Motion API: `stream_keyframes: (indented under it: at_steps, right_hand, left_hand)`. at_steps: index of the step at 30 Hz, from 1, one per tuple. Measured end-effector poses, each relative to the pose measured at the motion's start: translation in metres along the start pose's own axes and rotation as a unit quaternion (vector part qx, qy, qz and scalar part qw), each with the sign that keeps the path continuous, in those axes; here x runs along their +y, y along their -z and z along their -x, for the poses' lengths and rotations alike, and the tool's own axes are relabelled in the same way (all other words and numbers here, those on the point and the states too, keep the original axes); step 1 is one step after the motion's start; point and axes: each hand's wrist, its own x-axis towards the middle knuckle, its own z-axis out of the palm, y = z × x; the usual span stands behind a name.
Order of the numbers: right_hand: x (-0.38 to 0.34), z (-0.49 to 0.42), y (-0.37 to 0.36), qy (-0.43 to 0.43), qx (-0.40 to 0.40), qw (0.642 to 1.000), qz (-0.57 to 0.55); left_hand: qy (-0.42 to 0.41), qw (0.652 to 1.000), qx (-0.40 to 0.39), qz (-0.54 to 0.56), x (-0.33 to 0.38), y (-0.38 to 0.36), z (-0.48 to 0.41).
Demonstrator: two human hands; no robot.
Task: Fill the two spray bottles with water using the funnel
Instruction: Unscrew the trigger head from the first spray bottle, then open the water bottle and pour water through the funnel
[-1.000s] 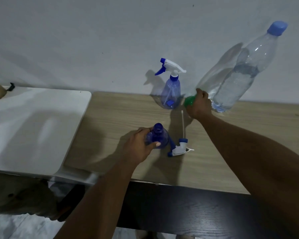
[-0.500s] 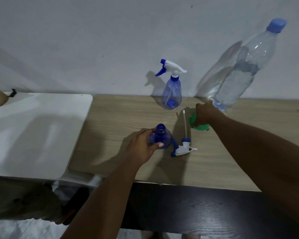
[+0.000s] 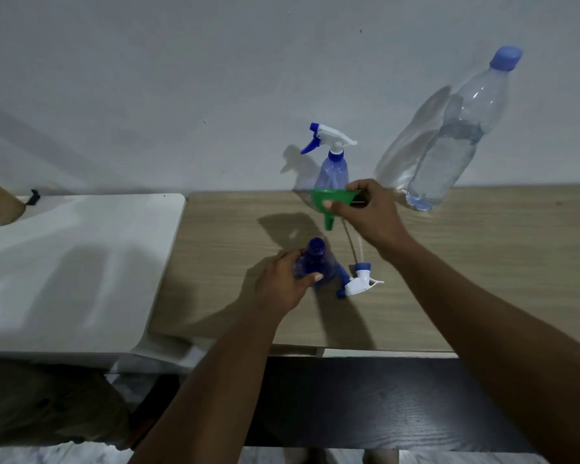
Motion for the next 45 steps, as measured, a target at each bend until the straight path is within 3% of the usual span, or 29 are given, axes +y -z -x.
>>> stream_keyframes:
  at_steps: [5,13,31,35,39,42,45]
  right_hand:
    - [0.016,0.032,-0.019,0.093,-0.002,0.995,0.023]
    - [0.033,0.051,-0.018,0.166,-0.029,0.976,0.136]
    - [0.044,0.058,0.001,0.120,-0.082,0.978,0.151]
    - [0.044,0.061,0.028,0.098,-0.065,0.981,0.157]
    - [0.042,0.058,0.069,0.091,-0.034,0.978,0.182]
    - [0.036,0.048,0.103,0.114,0.029,0.972,0.205]
    - [0.021,0.028,0.140,0.140,0.108,0.960,0.217]
  left_hand:
    - [0.016,0.999,-0.010,-0.026,0.002,0.001,-0.001]
    - [0.025,0.998,-0.021,-0.058,0.008,0.003,0.002]
    - [0.056,0.997,-0.040,-0.020,0.014,0.010,0.004]
    - [0.075,0.997,-0.008,0.008,0.019,0.016,0.018]
    - [0.034,0.997,0.028,-0.061,0.033,0.022,0.048]
    - [0.000,0.994,0.010,-0.109,0.054,0.008,0.072]
    - [-0.027,0.998,0.006,-0.058,0.083,-0.025,0.074]
